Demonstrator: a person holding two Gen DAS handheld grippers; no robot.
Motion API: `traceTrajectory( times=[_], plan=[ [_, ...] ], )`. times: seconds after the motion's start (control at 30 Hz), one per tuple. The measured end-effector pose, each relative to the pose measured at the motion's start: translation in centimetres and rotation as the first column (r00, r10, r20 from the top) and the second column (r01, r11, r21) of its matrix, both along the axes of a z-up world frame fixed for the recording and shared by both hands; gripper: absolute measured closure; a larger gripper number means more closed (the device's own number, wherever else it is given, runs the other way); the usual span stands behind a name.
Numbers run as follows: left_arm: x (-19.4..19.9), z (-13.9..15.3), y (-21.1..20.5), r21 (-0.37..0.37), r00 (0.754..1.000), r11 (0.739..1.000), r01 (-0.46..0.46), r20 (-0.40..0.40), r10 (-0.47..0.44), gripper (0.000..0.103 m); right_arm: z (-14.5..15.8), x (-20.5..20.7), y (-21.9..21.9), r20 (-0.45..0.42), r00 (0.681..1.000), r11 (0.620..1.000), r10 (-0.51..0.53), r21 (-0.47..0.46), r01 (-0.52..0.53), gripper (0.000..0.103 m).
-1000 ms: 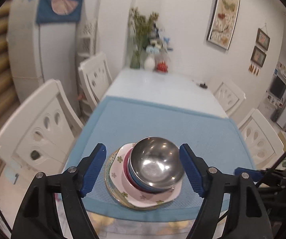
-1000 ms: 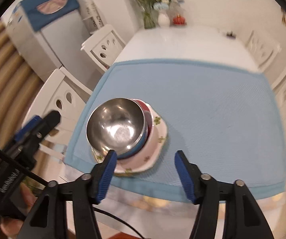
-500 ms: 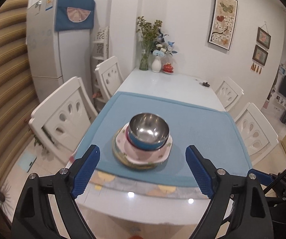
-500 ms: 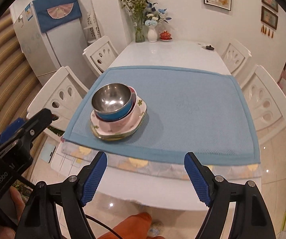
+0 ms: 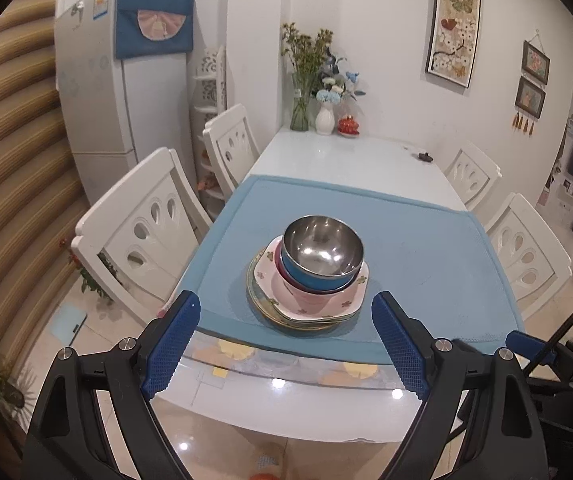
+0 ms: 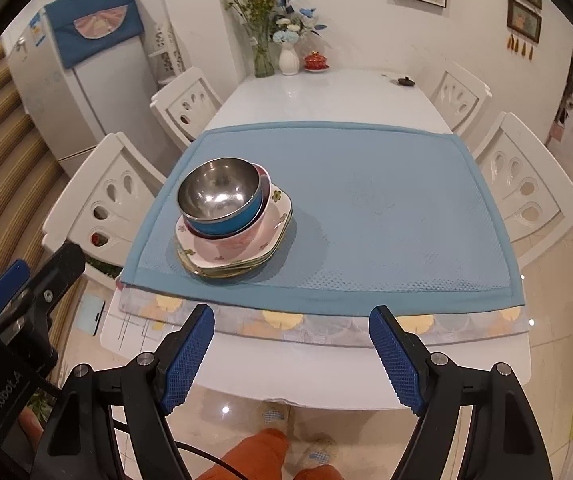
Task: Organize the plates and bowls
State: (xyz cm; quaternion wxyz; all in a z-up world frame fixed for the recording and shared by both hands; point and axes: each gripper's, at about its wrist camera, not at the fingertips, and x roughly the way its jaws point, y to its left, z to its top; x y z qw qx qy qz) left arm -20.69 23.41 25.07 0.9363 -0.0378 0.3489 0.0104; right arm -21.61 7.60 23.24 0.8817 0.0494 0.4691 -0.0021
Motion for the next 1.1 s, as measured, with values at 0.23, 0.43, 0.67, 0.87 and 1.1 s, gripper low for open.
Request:
traceTrajectory(
  times=[0.23, 0.43, 0.67, 0.87, 1.1],
  plan=[
    [3.1, -0.2, 0.6, 0.098, 0.999, 0.994, 0.045, 0.019, -0.047, 0.016, -0.8, 3.6, 1.8, -0.038, 0.998, 0.998, -0.051, -0.035, 0.05, 0.025],
    [5.8, -0.9, 1.3, 0.098, 0.995, 0.99, 0.098, -0.018, -0.097, 0.016, -1.3, 5.7, 2.9, -0.061, 0.994, 0.994, -0.094, -0.063, 0.09, 0.025],
    [8.3, -1.8, 2.2, 0.079, 0.991, 0.989, 0.122, -0.059, -0.118, 0.016, -1.9, 7.5, 4.0, -0.065, 0.99, 0.989, -0.121, -0.094, 0.115, 0.025],
    [9.6, -2.8, 2.3, 0.19, 0.99, 0.974, 0.123, -0.095, -0.106, 0.016, -1.7, 8.7, 5.1, -0.027, 0.992, 0.979, -0.122, -0.166, 0.116, 0.025],
    [10.6, -3.3, 2.8, 0.176, 0.982, 0.969, 0.175, -0.104, -0.158, 0.016, -2.8, 9.9, 5.8, -0.05, 0.987, 0.977, -0.151, -0.157, 0.142, 0.025]
  ],
)
